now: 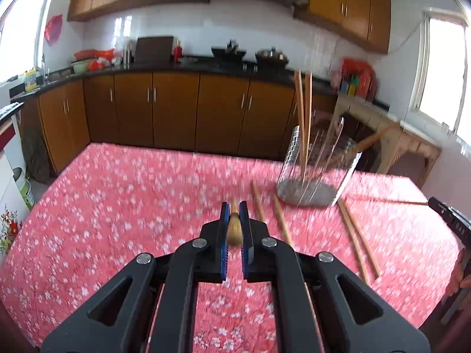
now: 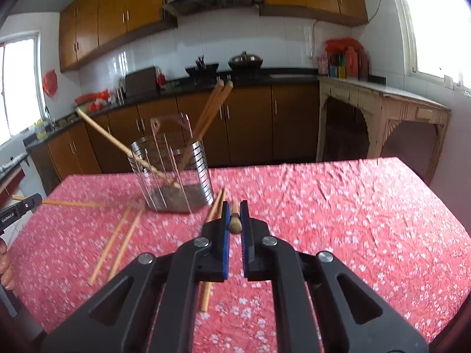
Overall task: Organize utensils
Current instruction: 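Lift both held chopsticks upright above the wire holder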
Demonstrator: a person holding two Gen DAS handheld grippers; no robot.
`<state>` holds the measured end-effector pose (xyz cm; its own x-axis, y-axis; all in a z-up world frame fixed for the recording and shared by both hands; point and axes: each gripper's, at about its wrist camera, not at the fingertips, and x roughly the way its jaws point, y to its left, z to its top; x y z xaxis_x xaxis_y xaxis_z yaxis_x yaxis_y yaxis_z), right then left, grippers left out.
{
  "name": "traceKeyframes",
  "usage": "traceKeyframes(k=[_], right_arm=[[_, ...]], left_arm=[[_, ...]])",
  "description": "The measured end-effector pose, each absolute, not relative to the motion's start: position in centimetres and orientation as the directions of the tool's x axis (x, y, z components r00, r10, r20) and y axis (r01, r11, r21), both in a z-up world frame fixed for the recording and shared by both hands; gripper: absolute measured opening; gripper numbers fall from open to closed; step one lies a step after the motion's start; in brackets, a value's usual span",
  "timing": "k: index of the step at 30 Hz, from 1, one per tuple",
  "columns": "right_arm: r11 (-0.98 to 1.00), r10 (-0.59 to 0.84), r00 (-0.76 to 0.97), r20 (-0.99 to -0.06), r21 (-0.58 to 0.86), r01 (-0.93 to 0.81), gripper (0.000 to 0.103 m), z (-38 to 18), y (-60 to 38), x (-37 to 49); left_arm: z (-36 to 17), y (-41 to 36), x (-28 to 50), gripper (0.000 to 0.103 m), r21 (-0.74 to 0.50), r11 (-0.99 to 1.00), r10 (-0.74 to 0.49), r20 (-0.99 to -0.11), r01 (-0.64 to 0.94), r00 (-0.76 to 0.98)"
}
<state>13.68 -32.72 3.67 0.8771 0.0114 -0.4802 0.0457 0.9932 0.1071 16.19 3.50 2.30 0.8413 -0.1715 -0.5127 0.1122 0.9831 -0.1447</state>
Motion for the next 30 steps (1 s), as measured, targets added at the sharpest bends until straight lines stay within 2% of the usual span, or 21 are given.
traceKeyframes(k=[7, 23, 30], right_arm=[[0.989, 0.027, 0.919, -0.394, 0.145, 0.034, 0.008, 6.7, -33.1, 12.9], [0.984, 0.065, 0.955, -0.289, 0.178, -0.013, 0.008, 12.1, -32.8, 12.6], [0.962, 0.135, 0.979, -0.151, 0.255, -0.094, 0.008, 18.0, -32.9, 12.7]], left_arm=[[5.4, 3.9, 15.6, 0.006, -0.172, 0.978, -0.182, -0.437, 0.117, 0.881], [8.5, 3.1, 15.7, 0.006, -0.162, 0.977, -0.188, -0.376, 0.135, 0.907], [13.9, 0.7, 15.6, 0.006, -0.205, 0.960, -0.242, -0.256, 0.192, 0.936]])
